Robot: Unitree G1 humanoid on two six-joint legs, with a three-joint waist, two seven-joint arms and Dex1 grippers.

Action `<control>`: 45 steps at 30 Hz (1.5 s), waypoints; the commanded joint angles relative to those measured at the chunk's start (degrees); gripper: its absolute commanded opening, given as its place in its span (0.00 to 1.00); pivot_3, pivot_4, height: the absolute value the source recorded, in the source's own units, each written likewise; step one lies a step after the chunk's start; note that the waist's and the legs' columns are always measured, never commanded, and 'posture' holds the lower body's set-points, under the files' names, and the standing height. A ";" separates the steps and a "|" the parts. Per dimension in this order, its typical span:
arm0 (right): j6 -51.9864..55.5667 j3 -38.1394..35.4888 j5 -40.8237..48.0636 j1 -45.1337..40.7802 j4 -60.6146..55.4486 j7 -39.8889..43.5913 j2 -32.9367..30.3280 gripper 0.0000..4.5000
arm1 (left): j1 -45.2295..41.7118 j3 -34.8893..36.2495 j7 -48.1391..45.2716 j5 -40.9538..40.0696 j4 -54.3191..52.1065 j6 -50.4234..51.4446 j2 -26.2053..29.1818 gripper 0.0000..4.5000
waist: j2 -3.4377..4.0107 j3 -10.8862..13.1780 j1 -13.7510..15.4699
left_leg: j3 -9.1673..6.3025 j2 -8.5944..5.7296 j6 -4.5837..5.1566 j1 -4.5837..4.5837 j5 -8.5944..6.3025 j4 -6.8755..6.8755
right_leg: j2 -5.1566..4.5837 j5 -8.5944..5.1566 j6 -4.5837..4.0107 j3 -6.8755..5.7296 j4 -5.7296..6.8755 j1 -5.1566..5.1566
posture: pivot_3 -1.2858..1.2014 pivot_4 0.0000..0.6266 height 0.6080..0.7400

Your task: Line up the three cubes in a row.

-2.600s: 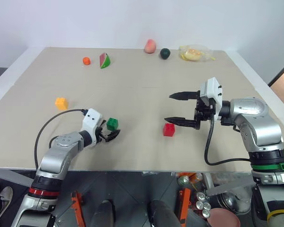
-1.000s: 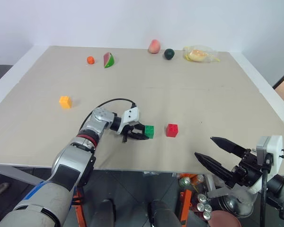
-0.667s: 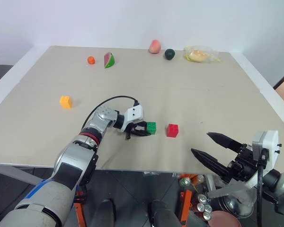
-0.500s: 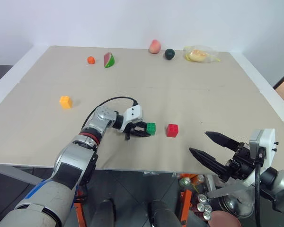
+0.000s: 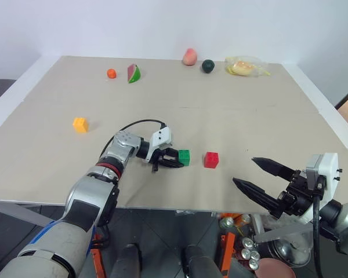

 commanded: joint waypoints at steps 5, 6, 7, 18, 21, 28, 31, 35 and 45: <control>-0.75 -0.40 0.90 -1.23 0.31 0.38 -1.09 1.00 | 0.30 0.49 -1.79 0.32 0.12 -1.12 0.53 0.38 | 0.00 0.00 0.00 | 0.00 0.00 0.00 0.00 0.00 0.00 | 0.00 0.00 0.00 0.00 0.00 0.00 | 0.52 0.24 1.00; -0.79 -0.35 0.87 -1.31 0.38 0.42 -1.14 1.00 | 0.33 0.46 -2.17 0.32 0.12 -1.08 0.49 0.38 | 0.00 0.00 0.00 | 0.00 0.00 0.00 0.00 0.00 0.00 | 0.00 0.00 0.00 0.00 0.00 0.00 | 0.52 0.24 1.00; -0.84 -0.29 0.81 -1.43 0.48 0.45 -1.20 1.00 | 0.35 0.30 -2.37 0.49 0.11 -1.23 0.48 0.38 | 0.00 0.00 0.00 | 0.00 0.00 0.00 0.00 0.00 0.00 | 0.00 0.00 0.00 0.00 0.00 0.00 | 0.52 0.24 1.00; -1.02 -0.78 0.91 -1.38 0.20 0.17 -1.27 1.00 | 0.21 -2.24 2.36 4.25 0.47 -4.31 1.05 0.92 | -0.04 -0.12 0.06 | 0.00 0.00 0.12 0.11 0.08 0.05 | -0.01 0.10 -0.04 0.00 0.00 0.14 | 0.52 0.24 1.00; -1.11 -0.77 0.90 -1.74 0.52 0.44 -1.50 1.00 | -0.19 -1.37 2.92 3.52 0.65 -3.20 1.47 0.99 | -0.04 -0.12 0.12 | 0.05 0.00 0.40 0.12 0.25 0.07 | -0.02 0.31 -0.14 0.00 0.00 0.16 | 0.52 0.24 1.00; -1.41 1.06 0.01 -6.21 3.63 2.75 -3.52 1.00 | -0.43 -0.80 1.62 3.16 -0.03 -4.27 6.20 0.99 | -0.05 -0.11 -0.97 | 0.07 0.02 0.47 0.17 0.30 0.05 | -0.02 0.63 -0.30 -0.02 0.00 0.10 | 0.52 0.24 1.00; -1.60 2.16 -0.49 -8.81 5.42 4.30 -4.59 1.00 | -0.28 -0.62 3.14 3.30 -0.43 -5.20 9.16 0.99 | -0.05 -0.11 -1.12 | 0.05 0.05 0.56 0.29 0.35 -0.05 | 0.03 0.65 -0.29 -0.01 0.00 0.08 | 0.52 0.24 1.00; -1.84 5.08 -0.96 -14.23 8.76 7.19 -6.14 1.00 | 0.90 3.00 -4.29 -1.50 -2.39 -2.28 14.28 0.99 | -0.04 -0.11 -1.08 | 0.07 0.07 0.58 0.15 0.36 -0.12 | 0.07 0.54 -0.24 0.02 0.00 -0.07 | 0.52 0.24 1.00; -5.01 20.68 -14.00 -33.60 20.71 4.86 -1.88 1.00 | 22.95 10.30 -1.33 -16.72 -41.62 23.39 22.85 0.99 | 0.00 -0.09 -1.06 | 0.02 0.12 0.54 0.01 0.28 -0.24 | 0.07 0.16 -0.24 -0.03 0.03 -0.11 | 0.52 0.24 1.00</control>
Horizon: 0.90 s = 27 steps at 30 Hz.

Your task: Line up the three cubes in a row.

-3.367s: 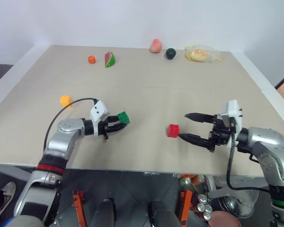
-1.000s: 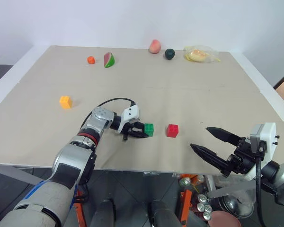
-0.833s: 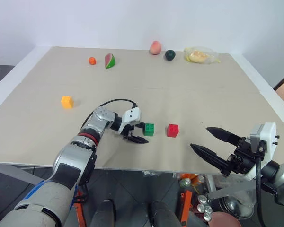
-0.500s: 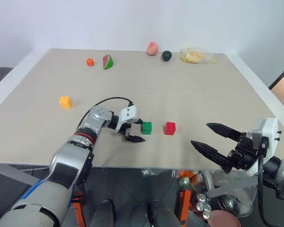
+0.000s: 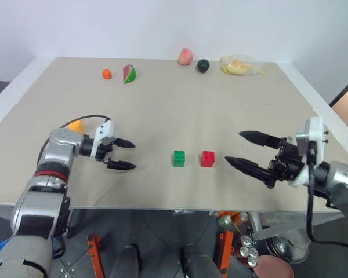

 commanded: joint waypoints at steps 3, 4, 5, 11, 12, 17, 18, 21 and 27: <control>-3.55 9.15 -7.77 -9.68 3.90 -5.91 9.22 1.00 | 12.14 10.40 27.97 -5.16 -27.81 21.87 -2.41 0.99 | 0.00 0.00 0.12 | -0.04 0.08 -0.01 -0.01 0.02 0.03 | 0.05 0.00 0.02 -0.07 0.05 0.03 | 0.52 0.24 1.00; -3.85 10.50 -8.69 -11.00 4.87 -6.36 11.13 1.00 | 14.55 12.60 34.08 -5.46 -32.37 26.35 -3.74 0.99 | 0.00 0.00 0.18 | -0.03 0.10 -0.01 -0.01 0.02 0.05 | 0.07 0.00 0.02 -0.06 0.06 0.03 | 0.52 0.24 1.00; -3.93 11.66 -9.40 -11.99 5.87 -6.30 12.49 1.00 | 16.67 14.66 39.98 -5.53 -36.65 30.28 -5.23 0.99 | 0.00 0.00 0.15 | -0.03 0.10 -0.01 -0.02 0.02 0.07 | 0.07 0.02 0.05 -0.07 0.07 0.05 | 0.52 0.24 1.00; -5.89 15.67 -12.19 -15.47 10.93 -1.71 15.76 1.00 | 21.48 23.60 68.73 -4.09 -53.42 45.94 -15.14 0.99 | -0.02 0.00 0.26 | -0.02 0.06 -0.03 -0.01 0.03 0.14 | 0.05 0.19 0.38 -0.07 0.06 0.12 | 0.52 0.24 1.00; -6.21 16.24 -12.64 -16.13 11.81 -1.00 16.11 1.00 | 21.61 24.61 71.90 -4.01 -54.95 47.31 -16.31 0.99 | -0.02 0.00 0.23 | -0.03 0.06 -0.03 0.00 0.03 0.14 | 0.06 0.22 0.38 -0.07 0.06 0.12 | 0.52 0.24 1.00; -7.97 18.17 -15.27 -19.06 15.69 0.67 18.37 1.00 | 22.21 25.65 80.15 -3.38 -57.80 48.87 -17.85 0.99 | -0.02 0.00 0.14 | -0.03 0.07 -0.05 0.10 0.04 0.13 | 0.12 0.29 0.31 -0.05 0.06 0.11 | 0.52 0.24 1.00; -8.21 18.39 -15.74 -19.39 16.14 0.81 18.73 1.00 | 22.33 25.57 80.80 -3.41 -57.62 48.81 -17.52 0.99 | -0.02 0.00 0.13 | -0.03 0.07 -0.05 0.10 0.04 0.12 | 0.13 0.29 0.29 -0.05 0.06 0.11 | 0.52 0.24 1.00; -9.04 18.93 -17.07 -19.88 16.97 1.71 19.61 1.00 | 22.31 25.16 81.48 -3.31 -54.16 46.97 -15.82 0.99 | -0.02 0.00 0.13 | -0.02 0.07 -0.07 0.08 0.05 0.12 | 0.13 0.29 0.30 -0.04 0.06 0.10 | 0.52 0.24 1.00; -9.37 18.27 -18.07 -19.42 16.93 1.79 20.21 1.00 | 20.08 25.17 82.90 -3.27 -45.28 42.47 -13.60 0.99 | -0.03 -0.01 0.14 | -0.02 0.06 -0.08 0.06 0.05 0.10 | 0.11 0.25 0.29 -0.04 0.05 0.08 | 0.52 0.24 1.00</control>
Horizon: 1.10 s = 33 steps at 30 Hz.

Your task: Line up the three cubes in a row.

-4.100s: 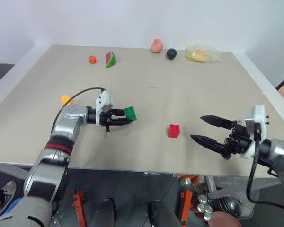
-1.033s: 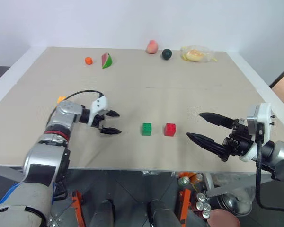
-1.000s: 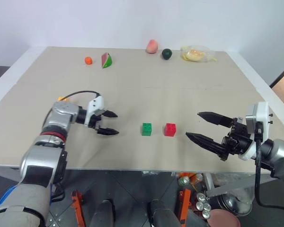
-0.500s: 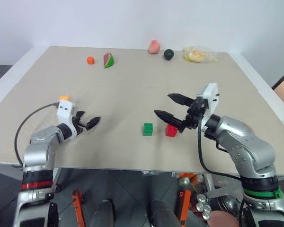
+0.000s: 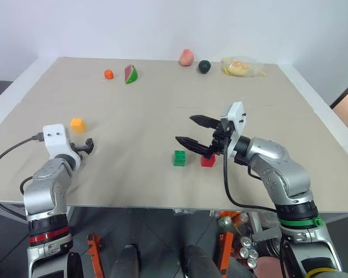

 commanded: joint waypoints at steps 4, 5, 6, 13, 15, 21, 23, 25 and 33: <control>-1.28 -1.85 -0.81 0.07 -1.66 -0.44 0.10 1.00 | -6.37 -2.37 -0.52 1.52 11.67 -8.46 3.43 0.99 | -0.01 -0.01 0.09 | -0.02 0.00 -0.05 -0.01 0.04 0.00 | 0.01 -0.06 -0.16 -0.04 -0.01 0.00 | 0.52 0.24 1.00; -1.37 -1.85 -1.02 0.30 -1.73 -0.56 0.08 1.00 | -7.43 -2.98 -0.68 1.81 13.85 -9.79 3.75 0.99 | -0.01 -0.01 0.10 | -0.02 0.00 -0.11 -0.01 0.07 -0.01 | 0.00 -0.06 -0.17 -0.03 -0.01 0.00 | 0.52 0.24 1.00; -1.39 -1.85 -1.15 0.55 -1.89 -0.61 0.08 1.00 | -8.33 -3.47 -0.79 2.07 15.77 -11.03 4.02 0.99 | -0.01 -0.01 0.10 | -0.02 -0.01 -0.16 -0.01 0.10 0.00 | -0.01 -0.06 -0.17 -0.03 -0.01 0.01 | 0.52 0.24 1.00; -1.05 -1.60 -1.64 2.08 -3.56 -1.03 0.32 1.00 | -14.59 -5.99 -1.42 3.20 29.59 -18.72 5.73 0.99 | -0.03 -0.02 0.01 | 0.02 -0.02 -0.21 -0.03 0.11 -0.11 | -0.02 0.05 0.06 0.00 -0.05 -0.05 | 0.52 0.24 1.00; -0.89 -1.78 -1.62 2.23 -3.82 -1.19 0.30 1.00 | -16.39 -6.34 -1.16 3.68 33.51 -20.78 6.32 0.99 | -0.03 -0.02 0.03 | -0.01 -0.02 -0.21 -0.02 0.12 -0.16 | -0.01 0.05 0.07 -0.03 -0.05 -0.06 | 0.52 0.24 1.00; -0.72 -2.28 -1.42 2.29 -3.94 -1.44 0.05 1.00 | -20.92 -7.35 -0.38 4.34 42.40 -25.59 7.57 0.99 | -0.03 -0.02 0.02 | 0.02 -0.02 -0.22 -0.03 0.12 -0.16 | -0.03 0.05 0.08 -0.02 -0.06 -0.05 | 0.52 0.24 1.00; -0.71 -2.38 -1.50 2.19 -3.87 -1.52 -0.04 1.00 | -22.59 -7.84 -0.24 4.76 45.29 -27.21 7.79 0.99 | -0.03 -0.02 0.03 | 0.01 -0.02 -0.22 -0.03 0.12 -0.16 | -0.03 0.05 0.08 -0.03 -0.06 -0.05 | 0.52 0.24 1.00; -0.68 -2.45 -1.59 2.15 -3.85 -1.59 -0.15 1.00 | -24.00 -8.29 -0.21 4.96 47.70 -28.51 7.87 0.99 | -0.03 -0.02 0.03 | 0.01 -0.02 -0.22 -0.03 0.12 -0.16 | -0.03 0.05 0.08 -0.03 -0.06 -0.05 | 0.52 0.24 1.00; -0.36 -2.77 -1.59 2.35 -4.13 -1.86 -0.46 1.00 | -27.14 -9.72 -0.80 5.42 54.33 -32.49 8.23 0.94 | -0.03 -0.02 0.06 | 0.01 -0.03 -0.24 -0.04 0.12 -0.18 | -0.03 0.05 0.12 -0.03 -0.07 -0.05 | 0.52 0.24 1.00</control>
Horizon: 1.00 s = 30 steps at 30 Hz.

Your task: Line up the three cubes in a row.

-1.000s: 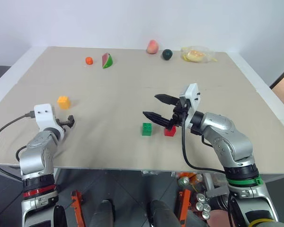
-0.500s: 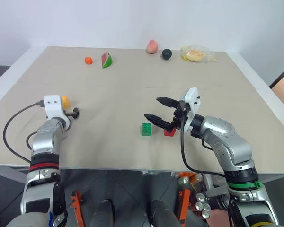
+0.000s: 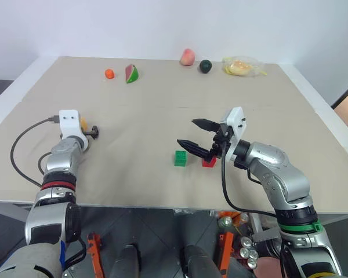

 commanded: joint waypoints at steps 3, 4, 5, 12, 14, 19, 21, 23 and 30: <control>-0.10 -2.44 0.33 -0.09 -2.82 -0.36 -0.69 1.00 | -1.85 -0.62 0.22 0.42 1.92 -2.47 1.12 0.74 | 0.00 0.00 -0.01 | 0.00 0.00 -0.03 0.00 0.01 0.01 | 0.00 0.01 0.00 0.00 0.00 0.00 | 0.52 0.24 1.00; -0.03 -2.55 0.32 -0.06 -2.83 -0.35 -0.73 1.00 | -1.81 -0.67 0.42 0.38 2.04 -2.61 1.12 0.67 | 0.00 0.00 -0.01 | 0.00 0.00 -0.04 0.00 0.02 0.00 | 0.00 0.02 0.01 0.00 0.00 0.00 | 0.52 0.24 1.00; 0.01 -2.66 0.30 -0.02 -2.81 -0.33 -0.76 1.00 | -1.78 -0.67 0.62 0.32 2.15 -2.65 1.10 0.58 | 0.00 0.00 -0.03 | 0.00 0.00 -0.05 0.00 0.03 0.00 | 0.00 0.02 0.01 0.00 0.00 0.00 | 0.52 0.24 1.00; -0.16 -3.24 -0.01 0.04 -2.23 -0.25 -1.22 1.00 | -1.60 -3.24 -3.17 1.09 0.71 -4.71 0.04 0.38 | 0.00 0.00 -0.07 | 0.00 0.00 -0.06 0.00 0.03 -0.03 | 0.00 0.02 0.01 0.00 0.00 -0.02 | 0.52 0.24 1.00; -0.05 -3.77 0.06 0.06 -2.31 -0.28 -1.67 1.00 | -1.39 -5.49 -9.86 0.77 -1.59 -9.16 -1.18 0.38 | -0.01 0.01 0.02 | 0.01 0.00 -0.08 -0.02 0.03 -0.03 | 0.00 0.01 0.01 0.01 -0.01 -0.02 | 0.52 0.24 1.00; 1.72 -8.31 1.56 2.87 -4.83 -0.99 -4.89 1.00 | 0.25 -11.25 -38.83 -4.44 -8.19 -18.20 -3.59 0.38 | -0.02 0.02 0.69 | 0.01 -0.12 -0.34 -0.17 0.08 -0.05 | -0.16 -0.05 -0.06 -0.02 -0.12 -0.02 | 0.52 0.24 1.00; 2.88 -10.58 2.41 4.77 -6.46 -1.48 -6.16 1.00 | 1.09 -12.65 -50.72 -6.92 -8.87 -20.13 -3.25 0.38 | -0.02 0.01 0.70 | 0.10 -0.13 -0.43 -0.19 0.03 -0.06 | -0.22 -0.05 -0.12 0.03 -0.18 -0.02 | 0.52 0.24 1.00; 3.92 -12.87 3.29 6.82 -8.26 -2.05 -7.32 1.00 | 1.36 -13.28 -60.93 -9.28 -8.28 -20.20 -2.79 0.38 | -0.02 0.01 0.38 | 0.12 -0.13 -0.48 -0.16 -0.05 -0.08 | -0.22 -0.11 -0.20 0.04 -0.17 -0.03 | 0.52 0.24 1.00; 7.45 -19.38 5.80 13.41 -14.92 -5.08 -9.81 1.00 | -0.93 -19.80 -82.64 -3.94 3.76 -28.18 -0.22 0.38 | -0.01 0.01 -0.17 | 0.07 -0.09 -0.32 -0.05 -0.15 -0.22 | -0.14 -0.34 -0.05 0.03 -0.10 -0.07 | 0.52 0.24 1.00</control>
